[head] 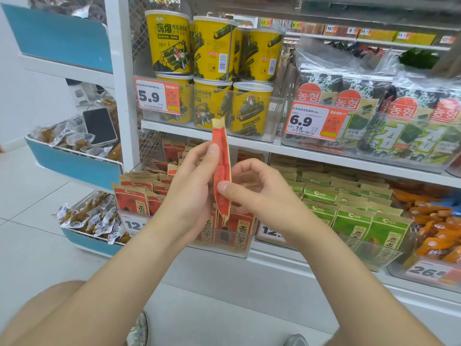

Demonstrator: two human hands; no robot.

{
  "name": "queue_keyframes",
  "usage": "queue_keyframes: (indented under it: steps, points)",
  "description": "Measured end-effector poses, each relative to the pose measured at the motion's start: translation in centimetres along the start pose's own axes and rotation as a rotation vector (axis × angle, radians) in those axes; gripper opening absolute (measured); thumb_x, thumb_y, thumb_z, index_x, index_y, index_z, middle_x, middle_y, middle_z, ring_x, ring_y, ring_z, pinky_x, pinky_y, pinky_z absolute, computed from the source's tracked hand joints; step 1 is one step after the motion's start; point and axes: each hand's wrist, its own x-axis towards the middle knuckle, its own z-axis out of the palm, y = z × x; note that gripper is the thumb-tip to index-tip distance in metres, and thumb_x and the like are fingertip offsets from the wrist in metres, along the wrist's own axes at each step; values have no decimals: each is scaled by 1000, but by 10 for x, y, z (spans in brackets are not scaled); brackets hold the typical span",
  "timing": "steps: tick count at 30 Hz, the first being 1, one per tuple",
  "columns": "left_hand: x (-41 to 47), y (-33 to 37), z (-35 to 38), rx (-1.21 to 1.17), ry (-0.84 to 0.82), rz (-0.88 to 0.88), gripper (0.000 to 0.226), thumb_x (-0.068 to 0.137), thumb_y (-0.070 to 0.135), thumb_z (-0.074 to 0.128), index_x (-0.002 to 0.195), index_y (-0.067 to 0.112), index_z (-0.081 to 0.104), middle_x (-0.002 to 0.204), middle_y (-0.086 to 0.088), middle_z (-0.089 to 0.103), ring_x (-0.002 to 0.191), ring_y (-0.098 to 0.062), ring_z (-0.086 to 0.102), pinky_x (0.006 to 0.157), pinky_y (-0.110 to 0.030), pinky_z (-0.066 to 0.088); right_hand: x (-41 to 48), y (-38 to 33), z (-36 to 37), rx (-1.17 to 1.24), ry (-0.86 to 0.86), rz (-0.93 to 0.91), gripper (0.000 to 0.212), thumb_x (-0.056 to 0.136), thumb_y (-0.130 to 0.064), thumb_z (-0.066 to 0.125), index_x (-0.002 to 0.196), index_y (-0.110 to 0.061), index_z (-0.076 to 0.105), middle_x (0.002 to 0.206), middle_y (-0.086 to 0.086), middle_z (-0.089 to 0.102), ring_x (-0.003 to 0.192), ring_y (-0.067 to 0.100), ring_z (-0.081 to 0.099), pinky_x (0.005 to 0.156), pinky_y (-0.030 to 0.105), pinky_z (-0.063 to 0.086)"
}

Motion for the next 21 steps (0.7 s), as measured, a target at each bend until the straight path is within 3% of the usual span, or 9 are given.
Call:
queue_keyframes:
  steps: [2,5,7,10,14,17,21]
  points:
    - [3,-3,-5,12,38,18,35,116,24,51,147,8,58,138,-18,69,105,-17,74,72,-21,60,-2,-3,0,76,-56,51,40,88,-34,89,115,-19,65,115,8,77,99,29,79,88,58,64]
    - [5,-4,-9,23,60,24,35,113,23,57,142,2,60,131,-23,70,111,-33,75,73,-29,64,-5,-10,0,136,0,-20,35,90,-28,87,111,-10,66,105,13,80,87,26,78,85,56,65]
    - [4,0,-10,77,59,67,32,109,23,64,136,5,66,127,-19,74,112,-34,75,82,-40,67,-5,-12,-1,114,72,-86,31,93,-33,83,101,-7,68,96,12,80,82,26,76,80,51,67]
    - [1,2,-13,184,32,144,27,102,25,75,128,20,75,126,-4,77,117,-22,75,99,-52,62,-4,-10,-2,72,149,-144,29,99,-38,74,89,-11,75,84,4,79,80,22,75,74,42,68]
    - [-5,8,-13,187,-52,162,38,98,12,76,133,26,74,126,7,78,119,-14,74,98,-44,63,-1,-5,-1,40,179,-174,31,104,-40,67,88,-15,77,85,17,76,90,40,73,69,40,67]
    - [-8,13,-14,124,-114,136,46,99,-3,69,139,20,68,127,12,78,117,-9,75,82,-27,65,1,-3,-2,-6,193,-185,31,104,-42,67,88,-17,77,88,19,74,90,41,72,69,47,68]
    - [-6,12,-19,156,-115,113,50,100,-4,68,144,20,66,135,13,74,119,-9,74,84,-28,64,2,0,-1,-53,183,-186,35,104,-44,66,88,-15,78,85,22,72,82,39,70,66,47,67]
